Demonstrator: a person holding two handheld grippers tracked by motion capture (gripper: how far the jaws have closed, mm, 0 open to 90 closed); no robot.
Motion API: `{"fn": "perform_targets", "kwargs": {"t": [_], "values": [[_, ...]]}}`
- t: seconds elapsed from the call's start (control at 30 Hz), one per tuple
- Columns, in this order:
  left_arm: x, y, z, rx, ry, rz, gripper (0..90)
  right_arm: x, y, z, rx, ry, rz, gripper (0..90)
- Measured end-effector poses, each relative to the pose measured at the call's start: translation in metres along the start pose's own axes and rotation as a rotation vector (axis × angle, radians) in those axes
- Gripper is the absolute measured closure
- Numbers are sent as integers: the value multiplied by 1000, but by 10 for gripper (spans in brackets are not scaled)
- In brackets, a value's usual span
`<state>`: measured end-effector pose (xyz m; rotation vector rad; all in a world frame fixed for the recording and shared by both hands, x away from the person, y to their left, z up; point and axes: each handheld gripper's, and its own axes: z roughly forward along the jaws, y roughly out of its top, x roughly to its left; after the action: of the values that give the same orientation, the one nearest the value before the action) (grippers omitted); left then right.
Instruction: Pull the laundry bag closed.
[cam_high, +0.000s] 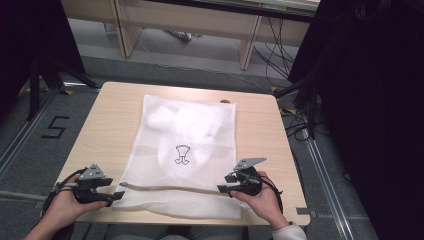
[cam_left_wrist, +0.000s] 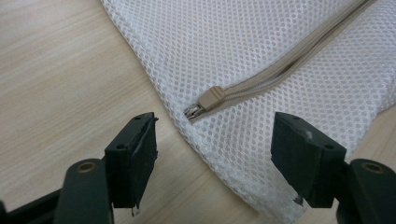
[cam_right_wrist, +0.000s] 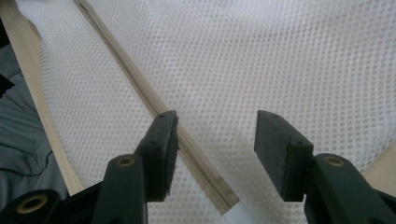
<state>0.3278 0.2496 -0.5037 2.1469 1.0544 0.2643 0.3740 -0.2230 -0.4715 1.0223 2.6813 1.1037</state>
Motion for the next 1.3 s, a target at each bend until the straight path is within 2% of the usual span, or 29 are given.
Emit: {"fn": "perform_targets", "kwargs": {"t": [0.1,0.13,0.2,0.23,0.3,0.4,0.5,0.53,0.63,0.67,0.7,0.77,0.87,0.97,1.0,1.03,1.1,1.17,1.2,1.23,1.3], "values": [[0,0,0,7,-9,6,313,2,3,2,-7,-5,-48,509],[-1,-1,0,1,-21,-5,314,3,4,3,-1,2,-59,509],[-1,-1,0,3,-16,-3,318,5,6,4,1,6,-47,509],[-1,-1,0,7,-13,-6,319,7,10,8,-21,3,-73,512],[0,-1,1,7,-19,-8,320,9,15,10,-33,8,-84,520],[0,-1,1,11,-19,-14,321,12,20,11,-29,9,-101,524],[-1,-1,1,10,-28,-18,320,20,27,19,-37,22,-110,536],[-1,-1,1,10,-28,-18,319,21,29,22,-42,22,-133,542],[0,-1,1,14,-20,-19,320,27,37,29,-44,27,-146,548],[0,-1,1,13,-28,-21,320,29,40,31,-38,32,-157,548],[-1,-1,2,7,-26,-28,320,31,43,35,-57,25,-170,548],[0,-1,1,9,-30,-24,320,35,49,40,-47,26,-194,546],[-1,-1,1,9,-25,-30,319,42,55,49,-47,36,-204,545],[0,-1,1,15,-19,-25,318,47,61,56,-54,43,-237,540],[1,-2,2,11,-30,-30,319,48,63,57,-49,49,-251,538],[0,-2,2,7,-35,-42,318,50,65,59,-54,48,-239,537],[1,-2,2,7,-40,-30,319,53,69,62,-52,55,-246,532],[0,-1,1,10,-22,-35,319,55,72,65,-48,56,-253,528],[0,-1,2,0,-36,-42,319,57,73,67,-54,60,-260,526],[1,-1,1,1,-39,-30,318,58,75,69,-54,61,-254,524],[0,-1,1,-3,-40,-36,319,62,78,72,-61,60,-267,524]]}}
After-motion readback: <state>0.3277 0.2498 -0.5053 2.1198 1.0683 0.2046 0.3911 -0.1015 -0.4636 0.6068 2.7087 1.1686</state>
